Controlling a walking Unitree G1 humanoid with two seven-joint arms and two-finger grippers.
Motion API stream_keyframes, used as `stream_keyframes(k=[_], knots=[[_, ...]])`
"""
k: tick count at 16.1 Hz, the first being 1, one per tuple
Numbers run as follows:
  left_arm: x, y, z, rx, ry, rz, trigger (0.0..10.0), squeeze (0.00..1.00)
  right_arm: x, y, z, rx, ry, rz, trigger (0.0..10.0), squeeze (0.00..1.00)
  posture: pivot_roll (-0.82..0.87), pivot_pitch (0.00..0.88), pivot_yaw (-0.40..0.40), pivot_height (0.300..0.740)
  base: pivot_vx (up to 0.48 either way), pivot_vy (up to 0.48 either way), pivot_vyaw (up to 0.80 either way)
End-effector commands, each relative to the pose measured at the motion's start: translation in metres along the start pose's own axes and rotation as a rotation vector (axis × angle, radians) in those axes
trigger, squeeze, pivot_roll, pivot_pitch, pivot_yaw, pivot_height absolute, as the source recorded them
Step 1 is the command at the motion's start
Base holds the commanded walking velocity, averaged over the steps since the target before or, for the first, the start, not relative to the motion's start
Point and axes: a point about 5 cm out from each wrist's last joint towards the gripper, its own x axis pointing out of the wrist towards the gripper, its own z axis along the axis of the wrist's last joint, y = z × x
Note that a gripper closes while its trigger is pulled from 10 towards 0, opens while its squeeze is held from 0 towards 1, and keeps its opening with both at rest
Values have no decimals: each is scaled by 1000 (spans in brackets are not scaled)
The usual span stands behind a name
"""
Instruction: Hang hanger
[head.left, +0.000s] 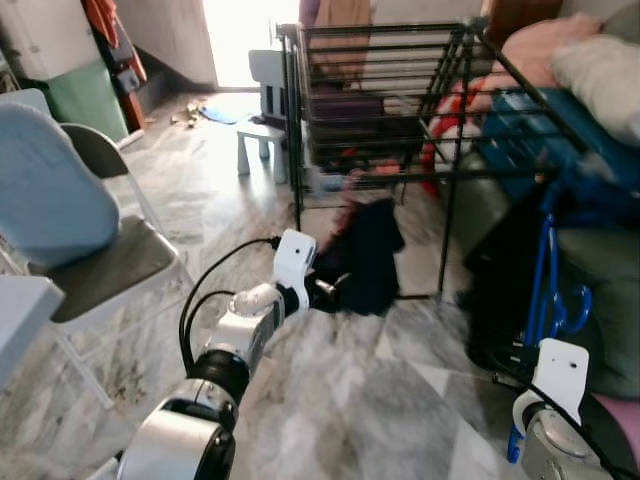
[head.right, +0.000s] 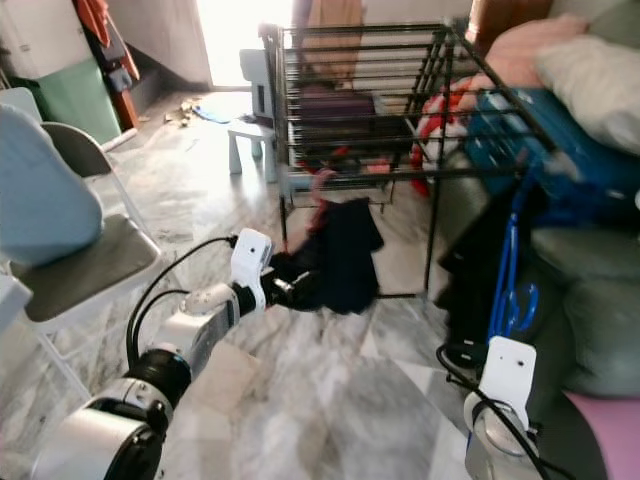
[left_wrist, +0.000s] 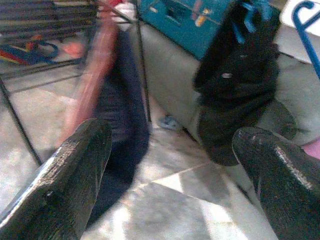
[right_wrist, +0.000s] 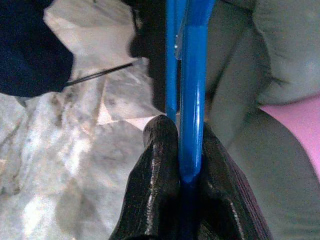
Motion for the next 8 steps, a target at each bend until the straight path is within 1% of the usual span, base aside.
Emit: stream_keyframes(k=[1,4,8], knots=[[-1,3,-3,6,21,12,10000,0,1,7,5,-5,-12,31,10000,0,0,0,-12,740,454,0,0],[-1,3,-6,24,44,17,10000,0,2,12,2,-8,12,83,10000,0,2,0,-12,740,449,0,0],[-1,3,-8,22,56,16,10000,0,3,15,0,-30,42,138,10000,0,3,0,-12,740,450,0,0]])
